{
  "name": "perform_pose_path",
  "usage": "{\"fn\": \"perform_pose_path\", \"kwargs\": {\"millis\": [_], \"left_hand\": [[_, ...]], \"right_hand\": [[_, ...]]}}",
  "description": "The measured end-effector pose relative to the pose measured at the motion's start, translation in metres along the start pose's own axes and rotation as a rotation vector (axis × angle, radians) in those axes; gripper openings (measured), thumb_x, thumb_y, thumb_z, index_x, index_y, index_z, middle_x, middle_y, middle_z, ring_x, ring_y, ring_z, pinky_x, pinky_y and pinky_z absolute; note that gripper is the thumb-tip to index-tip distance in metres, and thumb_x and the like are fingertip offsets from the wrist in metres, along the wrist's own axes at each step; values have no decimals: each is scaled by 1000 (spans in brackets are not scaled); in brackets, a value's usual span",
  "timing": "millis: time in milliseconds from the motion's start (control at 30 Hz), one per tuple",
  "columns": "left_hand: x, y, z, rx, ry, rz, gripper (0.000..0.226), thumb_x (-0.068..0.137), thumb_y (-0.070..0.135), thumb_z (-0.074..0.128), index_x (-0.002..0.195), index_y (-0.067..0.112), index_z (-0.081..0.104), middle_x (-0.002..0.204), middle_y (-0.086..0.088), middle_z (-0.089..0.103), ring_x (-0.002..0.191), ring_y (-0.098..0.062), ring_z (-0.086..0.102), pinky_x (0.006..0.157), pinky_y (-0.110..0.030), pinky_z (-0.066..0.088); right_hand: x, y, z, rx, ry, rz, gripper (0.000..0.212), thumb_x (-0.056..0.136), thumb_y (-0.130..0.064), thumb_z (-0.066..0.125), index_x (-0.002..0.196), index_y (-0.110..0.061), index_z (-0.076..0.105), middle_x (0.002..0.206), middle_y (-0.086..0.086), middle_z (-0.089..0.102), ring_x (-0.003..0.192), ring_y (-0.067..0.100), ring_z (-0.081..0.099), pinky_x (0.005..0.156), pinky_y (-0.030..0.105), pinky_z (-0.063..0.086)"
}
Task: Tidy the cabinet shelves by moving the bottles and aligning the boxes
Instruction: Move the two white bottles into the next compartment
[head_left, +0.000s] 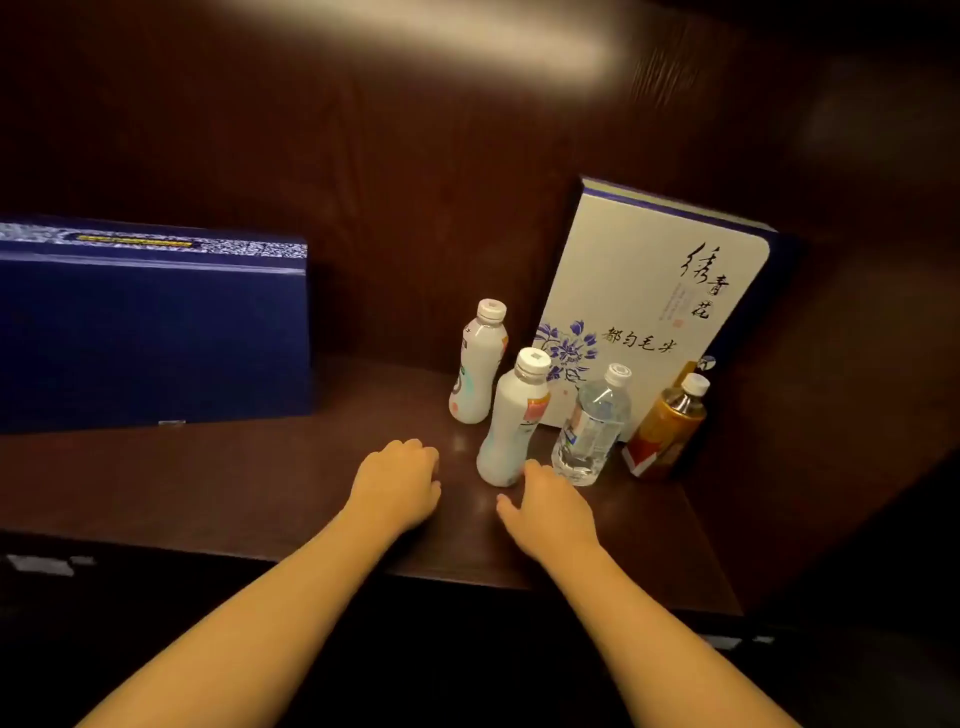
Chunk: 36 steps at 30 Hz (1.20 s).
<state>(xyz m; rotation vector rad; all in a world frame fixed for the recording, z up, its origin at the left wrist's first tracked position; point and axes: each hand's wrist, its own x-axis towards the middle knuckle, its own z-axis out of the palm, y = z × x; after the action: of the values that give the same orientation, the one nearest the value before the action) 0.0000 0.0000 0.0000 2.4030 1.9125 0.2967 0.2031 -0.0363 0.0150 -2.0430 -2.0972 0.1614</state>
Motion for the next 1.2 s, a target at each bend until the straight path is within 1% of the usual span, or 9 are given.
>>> {"fn": "perform_pose_path", "kwargs": {"millis": [100, 200, 333, 433, 600, 767, 933, 1067, 1200], "left_hand": [[29, -11, 13, -14, 13, 21, 28, 92, 45, 56, 109, 24, 61, 111, 0, 60, 104, -22, 55, 77, -36, 48], [56, -13, 22, -45, 19, 32, 38, 90, 50, 59, 116, 23, 59, 113, 0, 59, 106, -22, 54, 79, -37, 51], [89, -11, 32, -143, 56, 0, 54, 85, 54, 63, 127, 21, 51, 119, -1, 57, 111, -22, 53, 82, -38, 52], [107, -6, 38, -248, 97, -40, 63, 81, 56, 68, 129, 22, 46, 122, -1, 55, 112, -21, 52, 82, -38, 51], [126, 0, 48, -416, 113, -102, 88, 75, 59, 75, 145, 20, 37, 133, -5, 54, 122, -26, 51, 98, -44, 48], [137, 7, 49, -657, 95, -121, 91, 75, 56, 77, 148, 23, 35, 140, -3, 53, 127, -25, 52, 105, -51, 43], [141, 9, 47, -765, 108, -174, 75, 70, 56, 75, 132, 22, 48, 124, -1, 59, 115, -24, 56, 93, -48, 51], [134, 8, 40, -782, 96, -202, 80, 61, 66, 73, 127, 26, 50, 117, 2, 61, 109, -20, 55, 86, -45, 54], [118, 3, 40, -790, 97, -191, 71, 67, 55, 82, 123, 26, 51, 113, 4, 64, 108, -19, 59, 86, -46, 56]], "right_hand": [[18, -1, 11, 127, 58, 136, 48, 84, -53, 64, 110, -15, 49, 106, 4, 59, 101, 26, 60, 76, 38, 52], [30, -3, 23, 224, 100, 221, 57, 78, -57, 67, 113, -17, 48, 107, 3, 58, 103, 26, 58, 81, 43, 53], [39, -6, 37, 297, 213, 223, 65, 73, -63, 66, 119, -20, 49, 112, -2, 58, 109, 24, 56, 90, 45, 48], [42, -4, 49, 341, 272, 226, 69, 71, -68, 64, 120, -21, 49, 113, -6, 56, 110, 20, 51, 93, 41, 43], [47, 4, 64, 385, 328, 177, 66, 72, -69, 64, 118, -25, 49, 109, -11, 53, 106, 15, 47, 93, 35, 40], [51, 7, 67, 428, 352, 155, 65, 69, -66, 68, 116, -24, 50, 109, -9, 55, 106, 16, 48, 94, 37, 42], [52, 9, 68, 469, 365, 140, 66, 67, -65, 69, 117, -28, 49, 109, -11, 56, 106, 15, 49, 94, 37, 43], [52, 10, 66, 470, 354, 125, 72, 67, -67, 69, 124, -31, 46, 111, -13, 55, 107, 12, 47, 94, 34, 41], [51, 10, 66, 501, 336, 132, 70, 66, -67, 69, 122, -30, 48, 108, -12, 56, 107, 14, 49, 94, 37, 42]]}}
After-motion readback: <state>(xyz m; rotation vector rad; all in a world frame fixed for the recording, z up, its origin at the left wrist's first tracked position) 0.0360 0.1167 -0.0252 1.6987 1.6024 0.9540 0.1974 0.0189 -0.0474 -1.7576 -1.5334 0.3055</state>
